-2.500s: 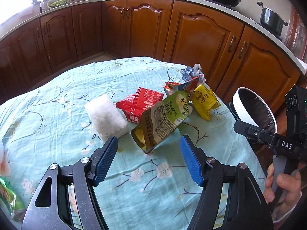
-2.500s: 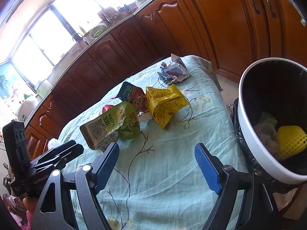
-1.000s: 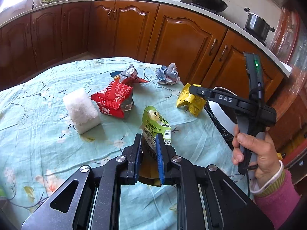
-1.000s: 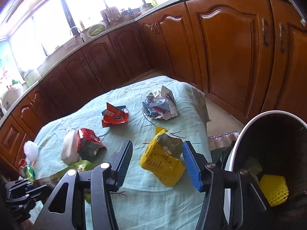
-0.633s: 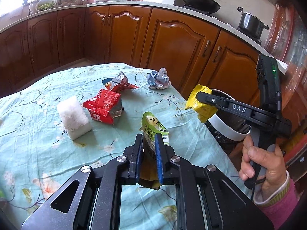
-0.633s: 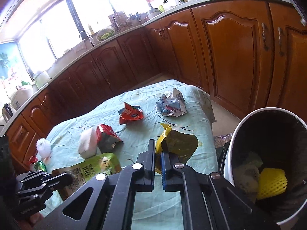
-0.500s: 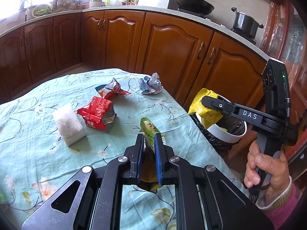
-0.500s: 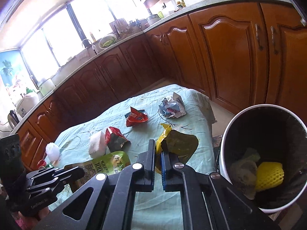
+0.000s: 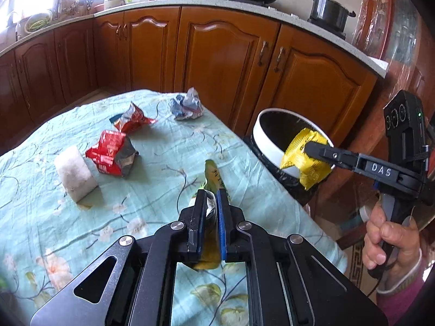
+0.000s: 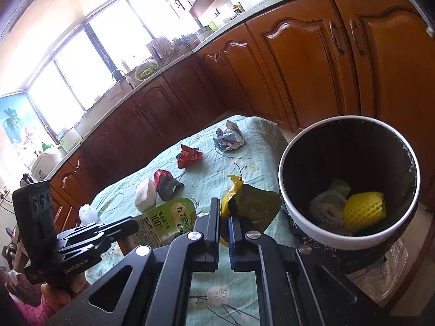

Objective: Collect trash
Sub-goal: 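Carry the pouch and yellow wrapper over the bin and open both tools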

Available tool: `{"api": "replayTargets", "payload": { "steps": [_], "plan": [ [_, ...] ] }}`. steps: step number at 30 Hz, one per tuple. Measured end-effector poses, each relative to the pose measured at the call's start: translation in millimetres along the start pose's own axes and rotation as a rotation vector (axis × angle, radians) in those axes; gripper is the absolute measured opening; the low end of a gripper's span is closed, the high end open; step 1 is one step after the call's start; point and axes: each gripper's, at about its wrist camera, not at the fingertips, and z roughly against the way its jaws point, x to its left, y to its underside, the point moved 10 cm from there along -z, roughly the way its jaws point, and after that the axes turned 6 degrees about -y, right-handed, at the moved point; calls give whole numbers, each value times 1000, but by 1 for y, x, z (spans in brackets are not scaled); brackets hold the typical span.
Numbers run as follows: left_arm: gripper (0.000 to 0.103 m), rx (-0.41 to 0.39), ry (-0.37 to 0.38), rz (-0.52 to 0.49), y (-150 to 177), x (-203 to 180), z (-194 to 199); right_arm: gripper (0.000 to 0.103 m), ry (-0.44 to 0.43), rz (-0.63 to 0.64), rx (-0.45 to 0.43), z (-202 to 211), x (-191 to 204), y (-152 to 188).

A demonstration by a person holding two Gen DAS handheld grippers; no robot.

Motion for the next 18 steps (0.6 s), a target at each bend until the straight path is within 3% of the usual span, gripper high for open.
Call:
{"api": "replayTargets", "payload": {
  "steps": [4,8,10,13,15,16,18],
  "plan": [
    [9,103,3,23,27,8,-17,5,-14,-12,11,1,0,8],
    [11,113,-35,-18,27,8,-22,5,-28,-20,13,2,2,11],
    [21,124,-45,-41,24,5,-28,5,-33,-25,12,4,3,12],
    [23,134,-57,-78,19,0,-38,5,-30,-29,9,6,2,13],
    [19,130,-50,-91,16,-2,-41,5,-24,-30,8,8,0,14],
    [9,119,-59,-97,14,-3,-41,5,-20,-31,7,9,-1,15],
    [5,105,-50,-97,10,-5,-39,5,-13,-33,7,10,-3,16]
  ]
}}
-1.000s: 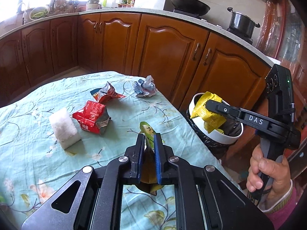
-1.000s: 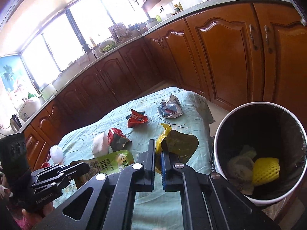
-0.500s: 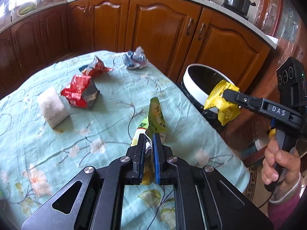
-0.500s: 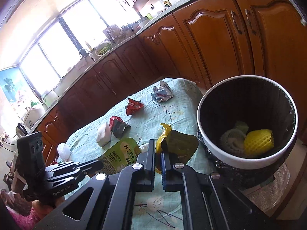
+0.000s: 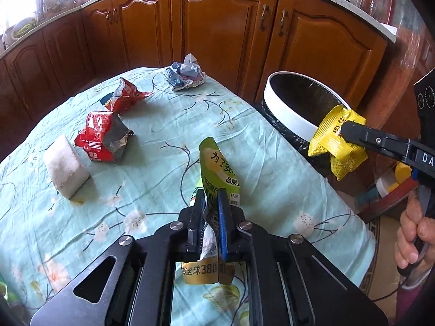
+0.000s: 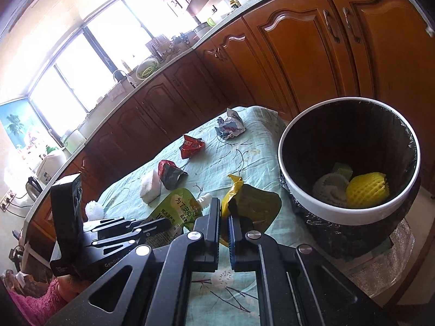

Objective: Collect trash
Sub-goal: 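Carry the pouch and yellow wrapper over the bin and open both tools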

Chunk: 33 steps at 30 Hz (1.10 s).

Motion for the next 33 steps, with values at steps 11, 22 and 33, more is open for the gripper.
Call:
{"api": "replayTargets", "payload": {
  "steps": [11,22,33],
  "plan": [
    [3,-88,34,-21,-22,-29,22,5,33,-14,-39,22,-15,-9],
    [3,-114,109,-58,-58,-81,18,5,102,-54,-79,48,-62,-25],
    [3,-114,173,-67,-111,-128,-1,5,124,-108,-93,44,-107,-62]
  ]
}}
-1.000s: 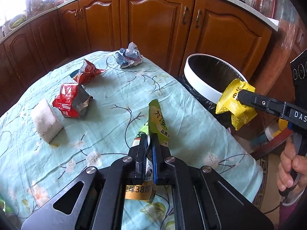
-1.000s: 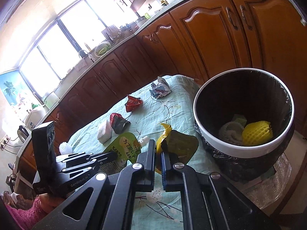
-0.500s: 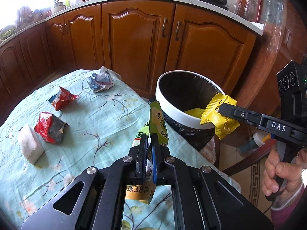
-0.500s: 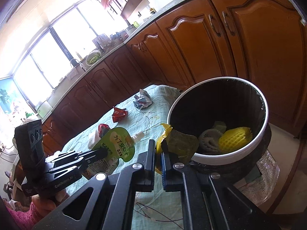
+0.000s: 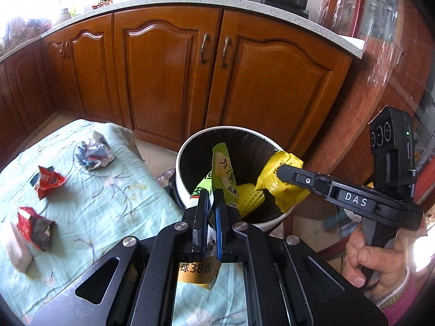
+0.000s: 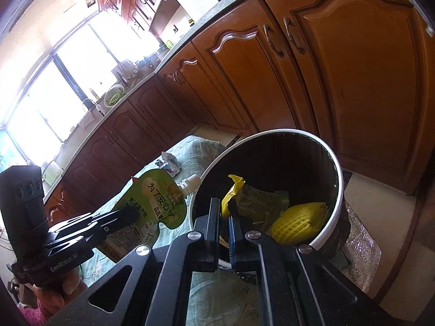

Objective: Collect trash
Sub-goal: 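Carry the pouch and yellow wrapper over the bin and open both tools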

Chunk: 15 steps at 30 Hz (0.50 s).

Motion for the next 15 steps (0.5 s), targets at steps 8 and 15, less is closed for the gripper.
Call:
{"api": "replayTargets", "payload": {
  "steps": [8,15],
  "plan": [
    [3,53,6,-17,-19,-18,-36,5,34,-21,19,-18,-22,-15],
    [4,88,-4,-35,-23,-27,-60,5,56,-41,53,-34,-38,-15]
  ]
}}
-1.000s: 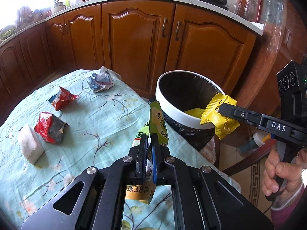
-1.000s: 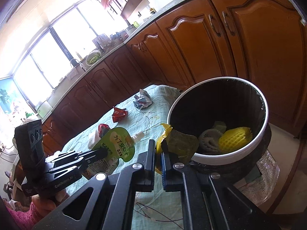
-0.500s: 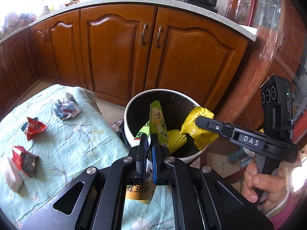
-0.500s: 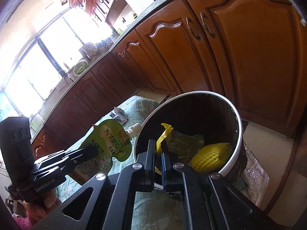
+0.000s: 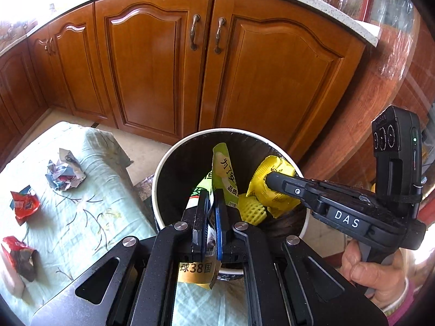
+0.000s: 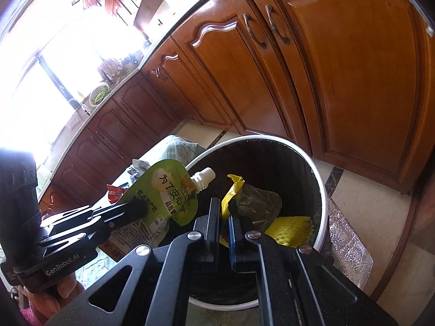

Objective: Collect trash
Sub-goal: 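Carry the pouch and yellow wrapper over the bin and open both tools, then move both tools back toward the white foam block and red packet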

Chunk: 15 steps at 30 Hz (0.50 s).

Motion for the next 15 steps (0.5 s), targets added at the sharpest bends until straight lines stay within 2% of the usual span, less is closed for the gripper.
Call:
{"api": "replayTargets", "payload": {
  "steps": [4,8,12,15],
  "plan": [
    [4,7,0,-9,-1,-2,-8,6,6,-11,9,-5,-5,1],
    [6,29,7,-9,0,-5,-12,12,-5,-25,8,-2,-9,3],
    [34,15,6,14,0,2,-8,17,-1,-36,-1,3,-10,4],
    [34,-5,9,36,3,9,2,21,2,-40,-8,6,-10,5]
  ]
}}
